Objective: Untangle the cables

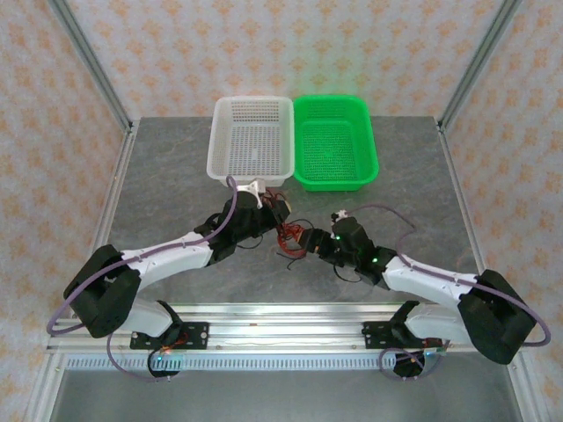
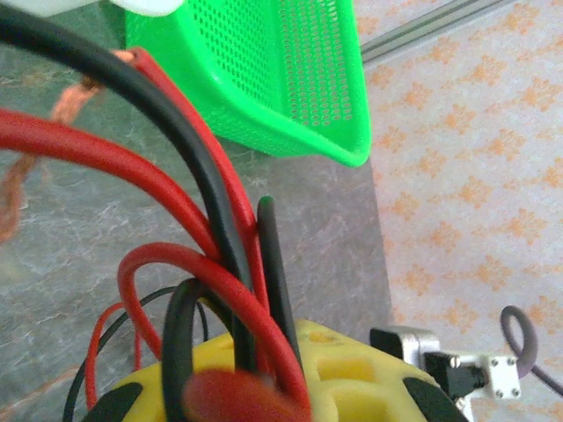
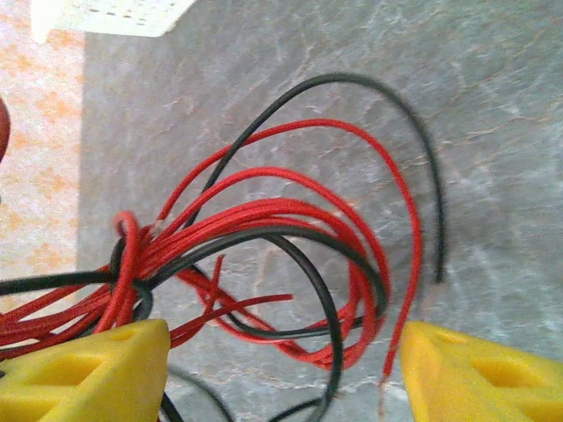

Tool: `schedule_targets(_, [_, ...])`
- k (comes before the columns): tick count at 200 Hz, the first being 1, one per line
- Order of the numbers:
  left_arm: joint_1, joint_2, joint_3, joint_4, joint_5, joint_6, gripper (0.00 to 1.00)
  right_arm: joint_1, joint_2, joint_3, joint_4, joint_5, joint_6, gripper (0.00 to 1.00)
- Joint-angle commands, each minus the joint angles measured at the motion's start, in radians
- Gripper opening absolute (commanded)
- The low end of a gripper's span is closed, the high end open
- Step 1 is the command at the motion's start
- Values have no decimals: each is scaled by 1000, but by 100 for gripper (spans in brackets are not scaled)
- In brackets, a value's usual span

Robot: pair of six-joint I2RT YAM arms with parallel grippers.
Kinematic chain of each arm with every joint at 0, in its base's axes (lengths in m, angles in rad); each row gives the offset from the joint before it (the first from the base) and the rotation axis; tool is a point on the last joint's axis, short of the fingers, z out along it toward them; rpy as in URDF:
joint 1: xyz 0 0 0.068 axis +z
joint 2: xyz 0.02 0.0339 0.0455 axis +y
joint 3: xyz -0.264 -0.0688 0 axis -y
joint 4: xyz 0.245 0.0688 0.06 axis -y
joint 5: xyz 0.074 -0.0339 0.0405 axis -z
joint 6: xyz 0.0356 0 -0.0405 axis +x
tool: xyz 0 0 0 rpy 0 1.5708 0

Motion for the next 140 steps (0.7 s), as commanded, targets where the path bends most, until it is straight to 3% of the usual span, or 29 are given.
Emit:
schedule_targets(1, [8,-57,38,68,-18,-48,0,19,41,12,82,32,68,69])
schedule_targets(51, [7,-113,61,66,-9,-72,0,24,206,48,144,82,43,64])
schedule_targets(81, [7,-159,78,34,-5,-69,0,20,272,83,177,118,-7,53])
schedule_targets(127, [8,-218,60,19,-17,-79,0,14,246,92,185,159,-47,38])
schedule_targets(140, [8,-228,60,13,-18,-80,0,8,232,78,195,164,-56,38])
